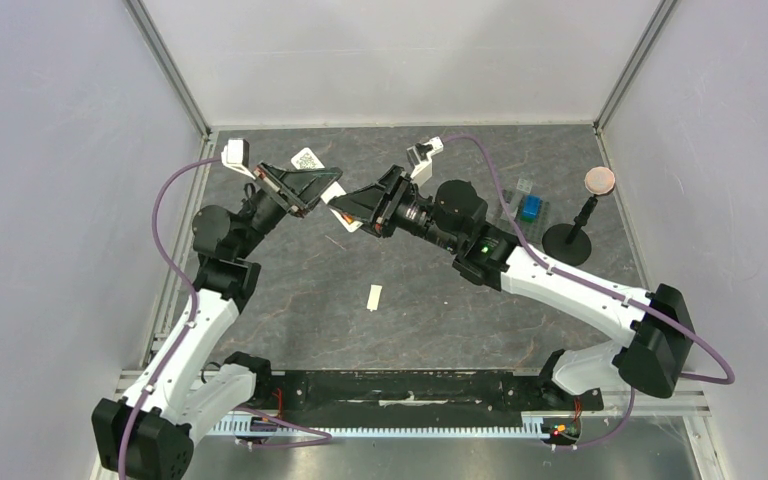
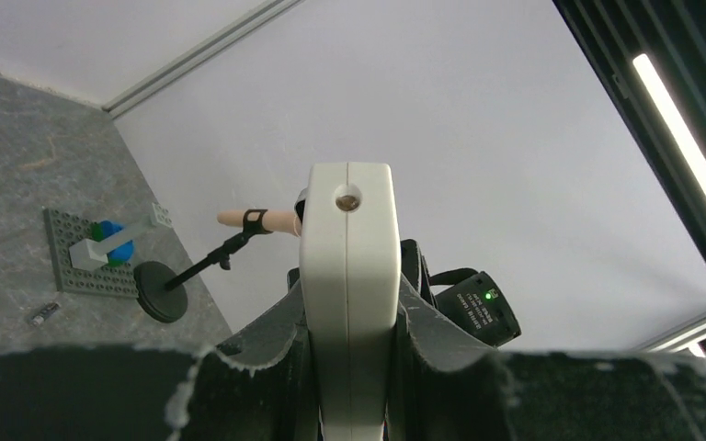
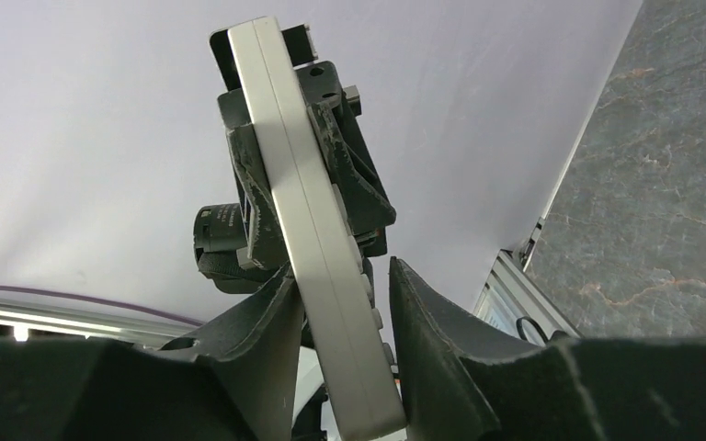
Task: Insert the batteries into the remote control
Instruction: Load the battery into the remote control.
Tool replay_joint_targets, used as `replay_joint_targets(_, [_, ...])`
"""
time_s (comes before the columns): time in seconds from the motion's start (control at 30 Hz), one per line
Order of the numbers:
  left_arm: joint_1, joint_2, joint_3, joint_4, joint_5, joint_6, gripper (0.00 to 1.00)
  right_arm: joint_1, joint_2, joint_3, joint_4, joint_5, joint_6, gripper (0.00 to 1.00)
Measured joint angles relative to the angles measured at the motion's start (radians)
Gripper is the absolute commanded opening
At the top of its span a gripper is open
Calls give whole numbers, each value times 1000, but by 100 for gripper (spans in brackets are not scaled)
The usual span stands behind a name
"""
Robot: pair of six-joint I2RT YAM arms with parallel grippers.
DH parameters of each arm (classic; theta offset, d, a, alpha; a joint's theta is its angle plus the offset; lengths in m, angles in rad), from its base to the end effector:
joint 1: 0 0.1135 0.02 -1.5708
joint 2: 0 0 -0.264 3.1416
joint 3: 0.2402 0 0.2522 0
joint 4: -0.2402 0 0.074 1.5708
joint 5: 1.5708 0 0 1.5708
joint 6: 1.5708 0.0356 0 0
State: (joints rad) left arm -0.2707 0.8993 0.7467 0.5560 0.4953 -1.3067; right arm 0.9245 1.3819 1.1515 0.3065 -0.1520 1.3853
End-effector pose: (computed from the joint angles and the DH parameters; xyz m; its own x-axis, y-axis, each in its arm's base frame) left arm 0.1919 -0.0708 0.3836 -0.5350 -0.7329 -0.4202 0.5365 0.0895 -0.8391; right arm 0.1953 0.2679 0.3836 -0.8565 0.4778 -0.1952 -0.2073 0.0279 0.9779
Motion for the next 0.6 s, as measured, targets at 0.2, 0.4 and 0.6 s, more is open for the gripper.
replay_joint_targets(0.2, [-2, 24, 0, 12, 4, -67, 2, -6, -8, -22, 34, 2, 0, 42])
replay_joint_targets(0.4, [-2, 19, 0, 43, -9, -90, 2, -30, -9, -39, 48, -37, 17, 79])
replay_joint_targets(0.6, [-2, -3, -14, 32, -25, -84, 2, -81, -21, -71, 100, -84, 21, 92])
